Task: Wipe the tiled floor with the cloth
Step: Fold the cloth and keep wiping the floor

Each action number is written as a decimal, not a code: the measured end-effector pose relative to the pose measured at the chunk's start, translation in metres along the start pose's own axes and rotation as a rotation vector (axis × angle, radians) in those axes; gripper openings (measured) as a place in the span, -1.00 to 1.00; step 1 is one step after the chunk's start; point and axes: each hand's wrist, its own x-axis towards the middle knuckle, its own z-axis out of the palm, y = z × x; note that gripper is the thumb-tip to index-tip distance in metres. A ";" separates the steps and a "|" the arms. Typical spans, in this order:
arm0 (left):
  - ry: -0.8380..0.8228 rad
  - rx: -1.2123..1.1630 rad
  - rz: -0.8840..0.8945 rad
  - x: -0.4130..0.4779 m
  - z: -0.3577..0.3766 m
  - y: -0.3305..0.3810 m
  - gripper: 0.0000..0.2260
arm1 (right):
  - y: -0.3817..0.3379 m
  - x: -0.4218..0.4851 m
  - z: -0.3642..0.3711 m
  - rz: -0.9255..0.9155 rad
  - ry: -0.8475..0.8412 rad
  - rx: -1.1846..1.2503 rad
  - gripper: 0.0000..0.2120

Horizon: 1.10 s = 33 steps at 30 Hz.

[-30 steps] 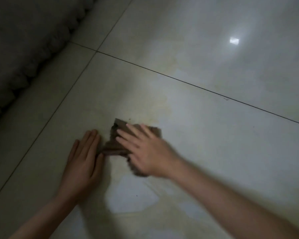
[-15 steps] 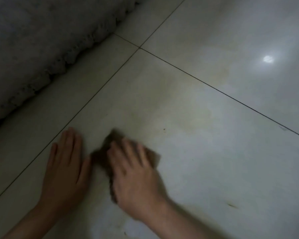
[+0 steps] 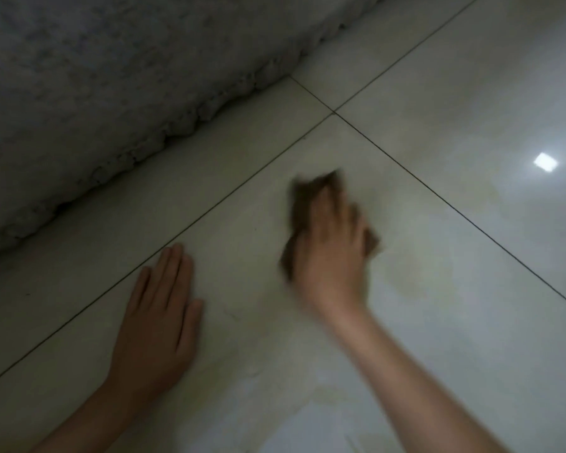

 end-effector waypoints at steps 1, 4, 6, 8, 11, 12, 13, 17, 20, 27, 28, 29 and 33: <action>0.027 -0.034 -0.004 0.000 -0.001 0.000 -0.48 | -0.023 -0.036 0.005 -0.196 -0.062 0.020 -0.39; 0.082 -0.118 -0.036 -0.002 -0.001 -0.001 -0.49 | -0.044 -0.101 -0.001 -0.740 -0.301 0.041 -0.41; 0.095 -0.130 -0.047 -0.003 0.000 -0.002 -0.50 | -0.022 -0.066 -0.003 -0.936 -0.353 0.068 -0.45; 0.101 -0.102 -0.044 -0.002 0.001 -0.002 -0.50 | 0.000 -0.003 -0.006 -0.878 -0.294 0.081 -0.50; 0.085 -0.077 -0.058 -0.002 0.003 -0.003 -0.50 | 0.024 0.099 -0.010 -0.503 -0.161 -0.005 -0.53; 0.074 -0.070 -0.065 -0.001 0.003 -0.003 -0.50 | 0.023 0.120 -0.009 -0.376 -0.147 -0.022 -0.53; 0.062 -0.065 -0.073 -0.001 0.002 -0.004 -0.50 | 0.017 0.130 -0.005 -0.260 -0.118 -0.041 -0.52; 0.037 -0.052 -0.087 -0.001 0.000 -0.003 -0.51 | -0.026 0.085 0.008 -0.099 -0.023 -0.013 -0.50; 0.028 -0.048 -0.085 0.000 -0.002 -0.003 -0.51 | -0.026 -0.015 -0.002 -0.337 -0.130 -0.020 -0.49; -0.004 -0.007 -0.085 0.002 -0.004 -0.002 -0.49 | 0.071 -0.015 -0.043 -0.606 -0.225 -0.020 -0.53; -0.004 -0.005 -0.085 0.002 -0.004 -0.002 -0.49 | 0.086 0.007 -0.046 -0.451 -0.177 -0.017 -0.58; -0.002 -0.002 -0.086 0.002 -0.003 -0.001 -0.49 | 0.095 0.029 -0.048 -0.277 -0.139 -0.025 -0.59; 0.020 -0.010 -0.086 0.003 -0.004 0.000 -0.49 | 0.059 0.059 -0.030 0.187 -0.023 -0.110 -0.51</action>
